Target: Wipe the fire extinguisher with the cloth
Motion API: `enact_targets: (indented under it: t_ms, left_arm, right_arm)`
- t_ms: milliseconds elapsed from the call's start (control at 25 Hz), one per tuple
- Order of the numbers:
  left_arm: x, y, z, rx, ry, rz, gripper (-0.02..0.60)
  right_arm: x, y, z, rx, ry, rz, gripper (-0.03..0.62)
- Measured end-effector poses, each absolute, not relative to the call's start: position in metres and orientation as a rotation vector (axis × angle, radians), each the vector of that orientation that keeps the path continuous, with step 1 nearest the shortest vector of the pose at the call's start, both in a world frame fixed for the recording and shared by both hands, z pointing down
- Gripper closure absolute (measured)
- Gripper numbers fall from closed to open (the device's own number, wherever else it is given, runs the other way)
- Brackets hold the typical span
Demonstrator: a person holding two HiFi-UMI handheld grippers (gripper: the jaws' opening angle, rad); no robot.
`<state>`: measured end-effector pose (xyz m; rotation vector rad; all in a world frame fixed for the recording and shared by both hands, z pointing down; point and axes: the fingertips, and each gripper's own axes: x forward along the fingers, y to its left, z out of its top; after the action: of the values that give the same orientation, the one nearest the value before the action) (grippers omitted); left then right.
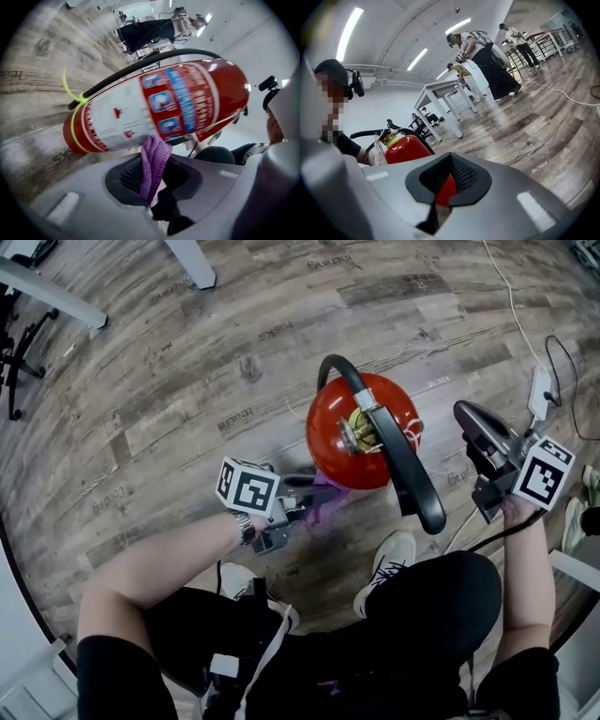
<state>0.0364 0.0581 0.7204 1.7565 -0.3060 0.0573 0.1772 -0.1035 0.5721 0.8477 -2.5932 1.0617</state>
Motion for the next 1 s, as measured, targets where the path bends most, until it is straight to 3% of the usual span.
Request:
enact_targets:
  t_ms: [280, 520, 720, 1000]
  left_arm:
    - [0.032, 0.066, 0.847, 1.63, -0.432, 0.211, 0.503]
    - [0.034, 0.068, 0.873, 1.59, -0.466, 0.202, 0.503]
    - [0.046, 0.069, 0.837, 1.554, -0.419, 0.028, 0.503]
    - [0.093, 0.046, 0.688, 1.51, -0.205, -0.48, 0.504]
  right_arm:
    - [0.185, -0.093, 0.601, 0.84, -2.542, 1.126, 0.589]
    - [0.19, -0.089, 0.613, 0.832, -2.524, 1.157, 0.589]
    - [0.191, -0.092, 0.613, 0.851, -2.52, 1.161, 0.589]
    - [0.187, -0.095, 0.609, 0.86, -2.537, 1.149, 0.589]
